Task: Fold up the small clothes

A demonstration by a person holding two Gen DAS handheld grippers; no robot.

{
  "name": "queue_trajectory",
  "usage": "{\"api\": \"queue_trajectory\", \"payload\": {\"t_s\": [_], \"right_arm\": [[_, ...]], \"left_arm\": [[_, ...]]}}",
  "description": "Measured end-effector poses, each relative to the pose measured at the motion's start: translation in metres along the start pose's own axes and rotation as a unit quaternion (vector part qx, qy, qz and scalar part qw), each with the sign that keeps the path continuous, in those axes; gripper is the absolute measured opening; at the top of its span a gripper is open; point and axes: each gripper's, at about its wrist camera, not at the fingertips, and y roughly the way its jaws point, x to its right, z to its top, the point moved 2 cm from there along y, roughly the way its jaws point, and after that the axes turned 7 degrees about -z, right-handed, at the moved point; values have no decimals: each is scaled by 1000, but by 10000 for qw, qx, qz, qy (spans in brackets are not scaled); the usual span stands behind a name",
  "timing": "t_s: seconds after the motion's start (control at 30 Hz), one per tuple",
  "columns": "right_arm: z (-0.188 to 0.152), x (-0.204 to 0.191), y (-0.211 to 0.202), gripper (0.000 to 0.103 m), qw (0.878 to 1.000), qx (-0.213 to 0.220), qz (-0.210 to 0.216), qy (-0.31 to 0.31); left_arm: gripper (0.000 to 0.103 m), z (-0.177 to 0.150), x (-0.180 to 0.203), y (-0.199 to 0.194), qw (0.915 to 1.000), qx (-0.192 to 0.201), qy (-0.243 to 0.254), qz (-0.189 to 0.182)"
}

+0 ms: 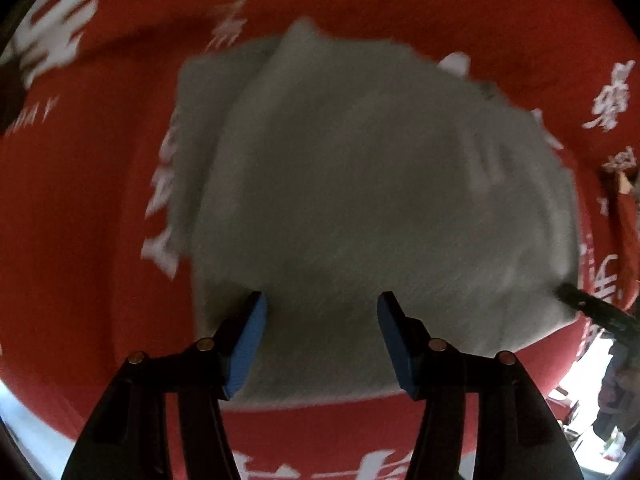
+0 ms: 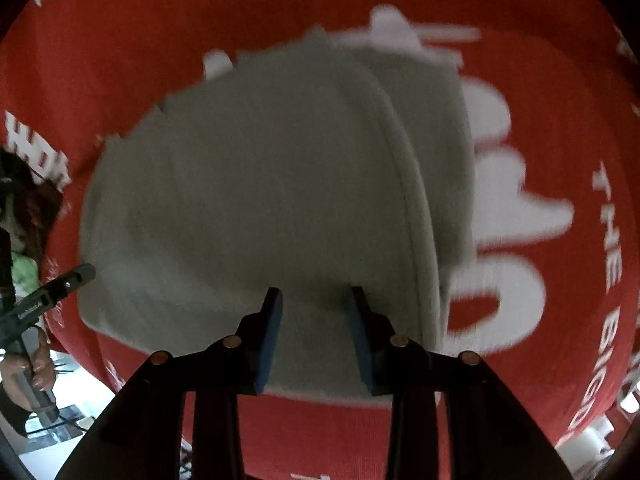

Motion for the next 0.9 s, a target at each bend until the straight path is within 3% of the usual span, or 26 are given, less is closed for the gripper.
{"api": "queue_trajectory", "payload": {"t_s": [0.07,0.2,0.3,0.4,0.47,0.53,0.6,0.67,0.7,0.73,0.77,0.8,0.9], "right_arm": [[-10,3,-5,33,9998,119,-109,-147],[-36,16,-14,33,9993,-40,-302,-235],[-47,33,-24,36,9996,-138,11,252],[-62,50,-27,43,9942,-242,399,970],[-71,66,-25,44,9824,-272,815,1658],[-78,85,-19,44,9626,-229,1182,2427],[-83,102,-12,44,9322,-81,1584,3253],[-85,113,-5,44,9011,61,1969,3863],[-86,117,-2,44,8895,94,2084,4065],[-84,118,-1,42,8844,122,2118,4158],[-80,119,-2,19,8868,110,2060,4136],[-77,119,-5,11,8923,105,2032,4029],[-64,108,-25,11,9275,263,1731,3303]], "left_arm": [[58,-14,-11,-7,9998,86,-120,-100],[58,-29,-26,-19,9993,10,-325,-170],[58,-40,-37,-24,9983,-58,-563,152],[58,-52,-54,-21,9920,-117,-1238,-210],[58,-56,-66,-16,9823,-97,-1797,-518],[58,-54,-73,-14,9723,66,-2219,-724],[58,-50,-76,-16,9653,314,-2485,-743],[40,-46,-75,-19,9640,443,-2516,-737],[29,-45,-74,-20,9658,441,-2466,-674],[25,-44,-78,-25,9688,427,-2368,-588],[21,-43,-75,-29,9725,474,-2228,-487],[19,-39,-70,-33,9760,515,-2075,-415],[11,-41,-62,-35,9868,524,-1530,-51]]}}
